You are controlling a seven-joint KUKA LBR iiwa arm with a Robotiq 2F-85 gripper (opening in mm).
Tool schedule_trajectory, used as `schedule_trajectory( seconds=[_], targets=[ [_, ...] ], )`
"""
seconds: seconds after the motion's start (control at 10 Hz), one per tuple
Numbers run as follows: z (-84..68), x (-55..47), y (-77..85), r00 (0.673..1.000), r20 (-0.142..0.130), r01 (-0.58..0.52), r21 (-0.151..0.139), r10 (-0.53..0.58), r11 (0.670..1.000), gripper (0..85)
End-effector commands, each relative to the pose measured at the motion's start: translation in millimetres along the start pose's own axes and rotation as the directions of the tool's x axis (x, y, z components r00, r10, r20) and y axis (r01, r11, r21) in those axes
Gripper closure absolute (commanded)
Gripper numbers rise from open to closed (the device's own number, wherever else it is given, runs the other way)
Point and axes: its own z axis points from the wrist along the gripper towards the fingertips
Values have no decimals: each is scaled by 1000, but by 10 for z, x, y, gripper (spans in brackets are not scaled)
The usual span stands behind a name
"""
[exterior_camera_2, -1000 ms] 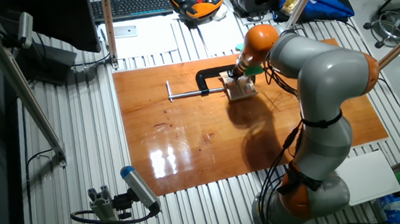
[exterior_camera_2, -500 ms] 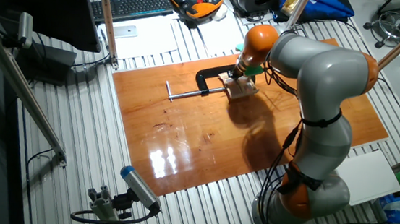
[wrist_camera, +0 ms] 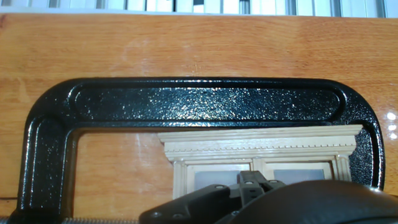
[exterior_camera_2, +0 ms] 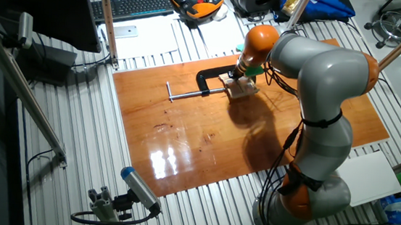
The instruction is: Close a sliding window
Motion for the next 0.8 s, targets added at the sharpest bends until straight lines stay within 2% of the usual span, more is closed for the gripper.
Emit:
schedule_trajectory(
  seconds=[0.0, 0.7],
  targets=[
    [-3, 0, 0, 1000, -2, 1, 1, -1, 1000, 850],
    [-35, -6, 6, 1000, -10, 3, 8, -3, 1000, 850]
  ],
)
